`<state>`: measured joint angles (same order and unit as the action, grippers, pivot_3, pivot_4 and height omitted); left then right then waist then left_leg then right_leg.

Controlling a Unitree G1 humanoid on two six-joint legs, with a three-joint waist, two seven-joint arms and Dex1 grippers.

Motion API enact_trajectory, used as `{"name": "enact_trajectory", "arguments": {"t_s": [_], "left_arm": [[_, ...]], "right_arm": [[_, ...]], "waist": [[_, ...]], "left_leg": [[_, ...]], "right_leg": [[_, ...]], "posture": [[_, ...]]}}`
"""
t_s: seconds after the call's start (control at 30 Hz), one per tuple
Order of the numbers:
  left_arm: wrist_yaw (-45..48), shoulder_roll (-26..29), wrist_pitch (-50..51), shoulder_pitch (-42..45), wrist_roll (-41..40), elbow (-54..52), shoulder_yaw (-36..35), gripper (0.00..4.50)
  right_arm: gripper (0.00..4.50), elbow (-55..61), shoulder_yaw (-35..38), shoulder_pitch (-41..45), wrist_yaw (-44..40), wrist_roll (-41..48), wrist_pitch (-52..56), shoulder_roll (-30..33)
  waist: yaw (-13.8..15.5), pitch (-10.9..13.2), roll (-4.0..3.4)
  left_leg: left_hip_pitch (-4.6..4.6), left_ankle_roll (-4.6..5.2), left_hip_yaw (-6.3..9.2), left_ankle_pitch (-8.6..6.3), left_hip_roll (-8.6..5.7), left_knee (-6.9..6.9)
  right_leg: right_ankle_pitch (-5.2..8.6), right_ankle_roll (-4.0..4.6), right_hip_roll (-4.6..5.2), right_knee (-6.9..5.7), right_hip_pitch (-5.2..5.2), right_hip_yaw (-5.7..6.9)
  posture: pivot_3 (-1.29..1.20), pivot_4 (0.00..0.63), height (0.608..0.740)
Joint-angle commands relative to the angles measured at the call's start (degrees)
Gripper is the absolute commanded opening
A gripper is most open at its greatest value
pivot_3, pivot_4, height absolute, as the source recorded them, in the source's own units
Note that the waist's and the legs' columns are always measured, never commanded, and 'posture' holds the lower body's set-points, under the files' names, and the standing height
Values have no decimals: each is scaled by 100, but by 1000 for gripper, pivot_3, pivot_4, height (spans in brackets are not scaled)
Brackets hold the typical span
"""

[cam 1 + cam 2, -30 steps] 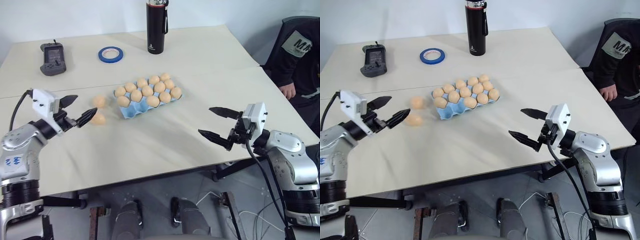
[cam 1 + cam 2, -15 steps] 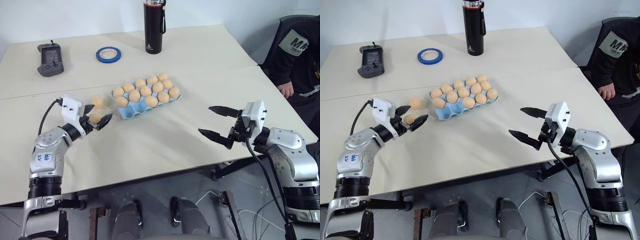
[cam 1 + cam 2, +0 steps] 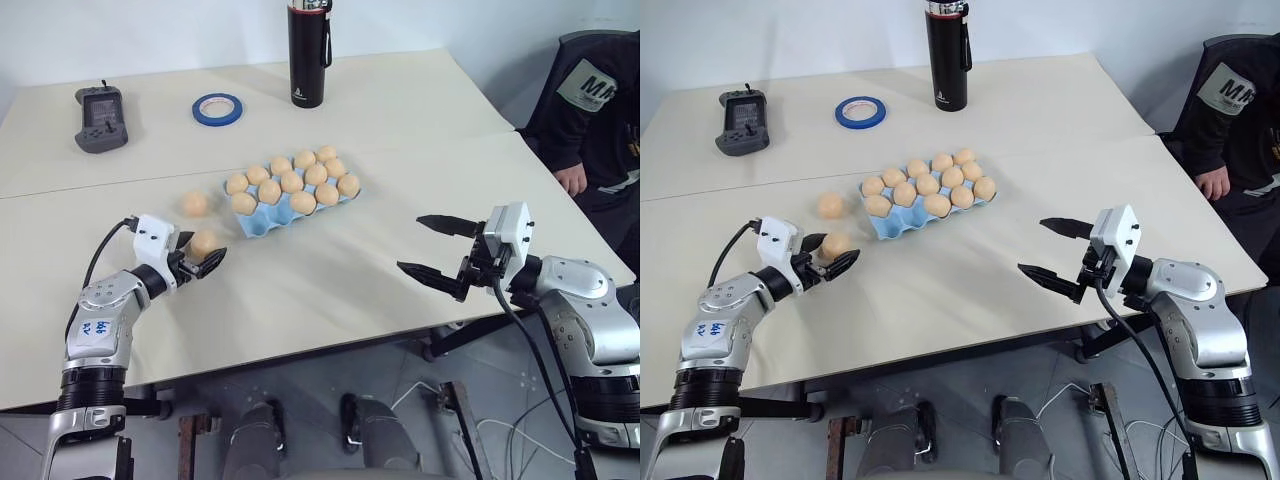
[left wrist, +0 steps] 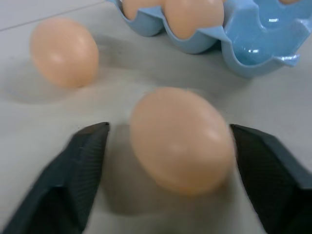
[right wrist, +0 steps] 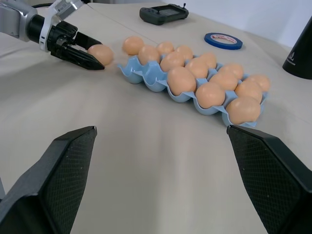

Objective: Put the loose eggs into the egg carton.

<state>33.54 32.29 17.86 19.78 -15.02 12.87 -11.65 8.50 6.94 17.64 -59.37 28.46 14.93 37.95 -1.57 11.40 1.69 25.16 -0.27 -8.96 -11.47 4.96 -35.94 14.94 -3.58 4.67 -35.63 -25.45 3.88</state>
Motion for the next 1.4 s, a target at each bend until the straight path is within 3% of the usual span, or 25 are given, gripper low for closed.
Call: {"name": "enact_trajectory", "arguments": {"t_s": [0.03,0.13,0.27,0.57,0.83,1.0,1.13,1.17,1.4], "left_arm": [[17,-9,-262,5,46,161,-48,2613],[86,14,-286,87,18,220,-13,1904],[186,83,-345,163,52,173,30,1624],[903,-90,-152,1791,-252,342,360,1585],[1615,-601,-811,3065,41,2064,868,1585],[1569,-962,-1470,3839,494,3609,1116,1585],[1662,-1027,-1668,4067,651,4042,1175,1585],[1674,-1033,-1674,4093,670,4085,1174,2250],[1810,-971,-1586,4055,689,3922,1126,4476]], "right_arm": [[4500,142,126,34,-31,72,-20,111],[4500,179,134,3,-16,71,-3,112],[4500,198,153,-23,11,64,-8,112],[4500,200,173,-23,155,41,-88,19],[4500,306,187,-165,347,24,-173,-75],[4500,547,310,-453,567,34,-186,-69],[4500,771,439,-712,705,81,-145,-27],[4500,813,463,-760,731,90,-135,-23],[4500,878,455,-823,815,100,-108,-15]], "waist": [[-1,0,0],[1,0,0],[2,0,0],[69,0,1],[57,0,1],[73,0,1],[33,0,2],[23,0,2],[6,0,2]], "left_leg": [[0,0,0,0,0,0],[-1,-1,0,-1,3,-1],[0,-1,-2,-1,3,-3],[5,2,-7,0,-6,-4],[8,4,-35,0,-6,-12],[10,6,-31,-1,-8,-16],[11,8,-14,-1,-8,-12],[11,10,-14,0,-8,-11],[10,11,-14,2,-8,-16]], "right_leg": [[0,0,0,0,0,0],[0,0,1,0,0,1],[0,1,0,0,0,1],[-5,-3,-8,7,2,0],[-9,-11,-20,4,0,4],[-10,-13,-17,5,0,4],[-10,-13,-18,7,-1,3],[-9,-13,-19,7,-1,3],[-10,-14,-20,5,0,5]], "posture": [[0,150,740],[0,150,740],[0,150,740],[0,150,740],[0,150,740],[0,150,740],[0,150,740],[0,150,740],[0,150,740]]}}
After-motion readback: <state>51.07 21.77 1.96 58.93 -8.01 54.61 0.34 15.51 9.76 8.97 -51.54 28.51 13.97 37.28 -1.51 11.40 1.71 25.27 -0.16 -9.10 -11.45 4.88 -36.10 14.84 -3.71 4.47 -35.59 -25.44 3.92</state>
